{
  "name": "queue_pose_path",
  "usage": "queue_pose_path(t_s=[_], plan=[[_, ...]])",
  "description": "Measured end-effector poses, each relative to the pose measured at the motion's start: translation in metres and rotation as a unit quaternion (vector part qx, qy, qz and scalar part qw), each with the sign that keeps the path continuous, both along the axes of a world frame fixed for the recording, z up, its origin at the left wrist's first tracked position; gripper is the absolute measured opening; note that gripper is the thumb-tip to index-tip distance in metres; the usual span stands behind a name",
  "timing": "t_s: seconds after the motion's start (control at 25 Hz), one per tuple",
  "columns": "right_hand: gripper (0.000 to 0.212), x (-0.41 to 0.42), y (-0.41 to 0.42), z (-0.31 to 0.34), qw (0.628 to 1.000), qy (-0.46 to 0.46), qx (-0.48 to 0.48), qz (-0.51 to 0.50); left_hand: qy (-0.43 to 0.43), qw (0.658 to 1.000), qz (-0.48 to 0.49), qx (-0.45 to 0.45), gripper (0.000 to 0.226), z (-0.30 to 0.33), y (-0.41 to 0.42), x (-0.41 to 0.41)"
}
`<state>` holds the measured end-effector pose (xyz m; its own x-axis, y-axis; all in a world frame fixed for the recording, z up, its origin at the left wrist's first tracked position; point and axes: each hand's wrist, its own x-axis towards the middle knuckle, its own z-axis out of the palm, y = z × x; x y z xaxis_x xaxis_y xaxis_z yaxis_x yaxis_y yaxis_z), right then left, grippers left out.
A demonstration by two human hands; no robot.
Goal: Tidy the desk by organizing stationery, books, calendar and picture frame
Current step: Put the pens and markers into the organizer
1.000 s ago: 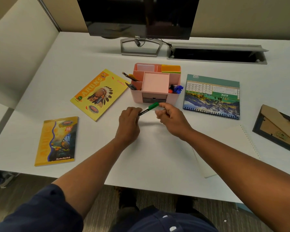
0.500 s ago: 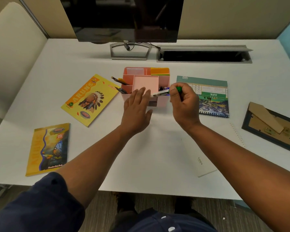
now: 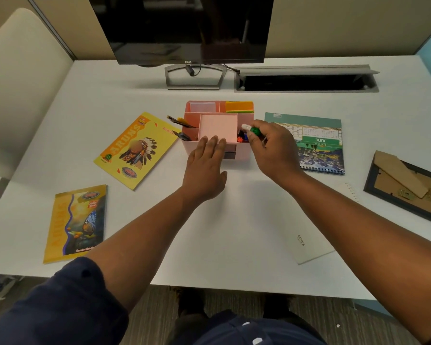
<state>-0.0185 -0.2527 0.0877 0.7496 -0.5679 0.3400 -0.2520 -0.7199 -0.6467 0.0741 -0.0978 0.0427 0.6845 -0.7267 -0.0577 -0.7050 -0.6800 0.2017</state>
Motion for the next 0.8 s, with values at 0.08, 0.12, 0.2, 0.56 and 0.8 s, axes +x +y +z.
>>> queue_pose_path(t_s=[0.08, 0.12, 0.2, 0.56, 0.8], plan=[[0.035, 0.005, 0.000, -0.001, 1.000, 0.028, -0.005, 0.001, 0.002, 1.000, -0.001, 0.005, 0.084, 0.001, 0.000, -0.001], [0.034, 0.007, 0.000, 0.000, 0.999, 0.036, -0.009, 0.000, 0.004, 1.000, 0.000, 0.004, 0.084, 0.001, 0.000, -0.001], [0.032, 0.010, 0.001, 0.002, 0.999, 0.045, -0.006, -0.001, 0.006, 1.000, 0.002, 0.002, 0.084, 0.001, -0.001, -0.002], [0.046, 0.003, -0.002, -0.018, 0.991, 0.130, 0.019, 0.016, 0.013, 1.000, 0.002, -0.005, 0.081, 0.002, 0.000, -0.001], [0.058, -0.001, 0.000, -0.024, 0.984, 0.174, 0.038, 0.029, 0.012, 1.000, -0.006, -0.011, 0.078, 0.004, 0.003, 0.002]])
